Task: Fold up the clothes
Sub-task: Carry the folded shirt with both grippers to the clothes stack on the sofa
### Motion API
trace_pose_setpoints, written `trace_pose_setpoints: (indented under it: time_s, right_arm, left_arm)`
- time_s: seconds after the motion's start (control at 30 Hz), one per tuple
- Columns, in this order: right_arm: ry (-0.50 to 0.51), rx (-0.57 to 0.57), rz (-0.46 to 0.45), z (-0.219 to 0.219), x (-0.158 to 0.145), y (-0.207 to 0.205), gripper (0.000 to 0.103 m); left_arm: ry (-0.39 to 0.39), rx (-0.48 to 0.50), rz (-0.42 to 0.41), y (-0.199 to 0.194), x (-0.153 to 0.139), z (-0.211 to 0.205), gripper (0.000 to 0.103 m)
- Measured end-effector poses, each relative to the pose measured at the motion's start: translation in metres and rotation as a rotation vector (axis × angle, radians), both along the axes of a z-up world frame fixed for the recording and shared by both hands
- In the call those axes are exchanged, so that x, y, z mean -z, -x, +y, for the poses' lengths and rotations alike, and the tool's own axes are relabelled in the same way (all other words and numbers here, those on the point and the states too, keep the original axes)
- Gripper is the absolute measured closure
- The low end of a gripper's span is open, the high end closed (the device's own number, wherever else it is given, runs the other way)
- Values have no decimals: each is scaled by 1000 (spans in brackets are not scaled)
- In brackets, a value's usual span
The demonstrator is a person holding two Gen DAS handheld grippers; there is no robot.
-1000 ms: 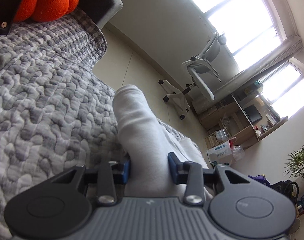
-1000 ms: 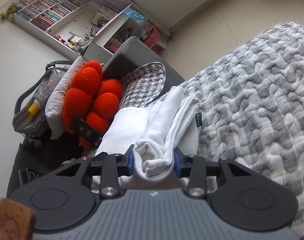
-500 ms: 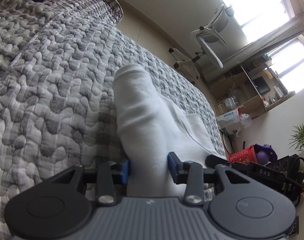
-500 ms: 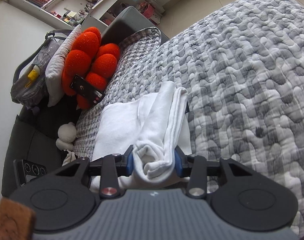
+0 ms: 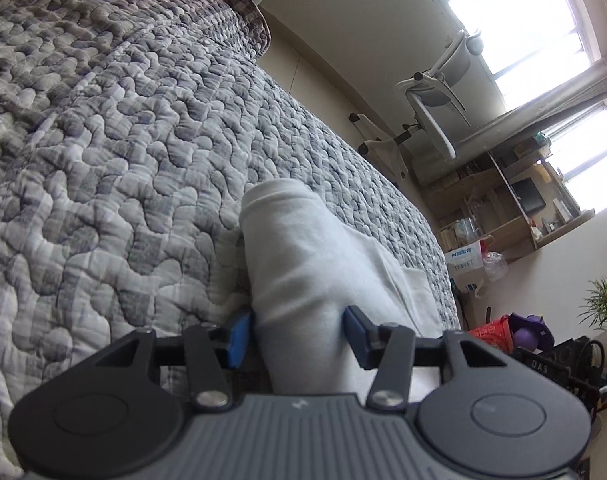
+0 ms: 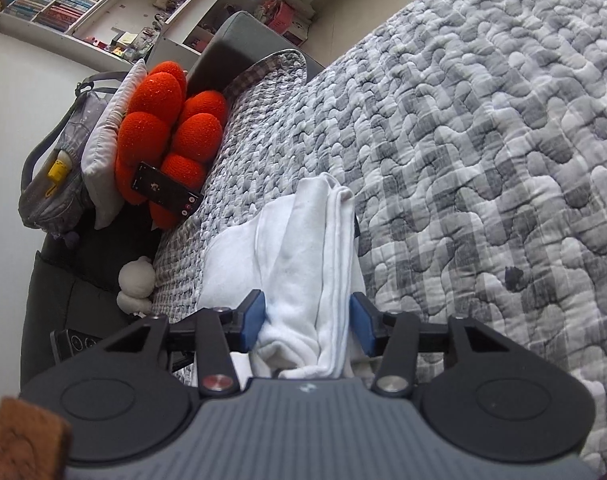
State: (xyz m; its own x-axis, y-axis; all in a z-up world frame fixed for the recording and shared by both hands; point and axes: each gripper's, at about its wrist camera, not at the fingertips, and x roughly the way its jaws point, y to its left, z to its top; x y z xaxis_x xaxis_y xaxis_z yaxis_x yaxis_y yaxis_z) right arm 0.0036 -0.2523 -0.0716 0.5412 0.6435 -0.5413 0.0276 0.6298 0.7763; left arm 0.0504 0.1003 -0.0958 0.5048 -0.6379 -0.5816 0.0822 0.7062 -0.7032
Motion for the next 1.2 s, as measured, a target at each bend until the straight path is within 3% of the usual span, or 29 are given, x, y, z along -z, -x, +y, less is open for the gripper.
trace_pose_setpoints:
  time_s: [0.13,0.23,0.37,0.57,0.83,1.2]
  right_arm:
    - [-98,60,36,-7,22,-3,64]
    - [-121,74,25,-9,22,1,68]
    - [-94,70,11,-6,10,3,70]
    - [-54,22,-4,17,-11,-9,71]
    - [-34,-131,-61,87,-47,-36,71]
    - [-16,-422,-144,232,-87,-79,71]
  left_arm:
    - [69,-27,2,-1,8,3,54]
    - [83,-38,0,1,8,3,61]
    - [84,-40,-19,10,-1,2,67]
    - [52,-79,-71,22,-32,16,68]
    - [35,-211,-159,51,-74,79,69]
    - [26,-492,-253,107,-113,195,70]
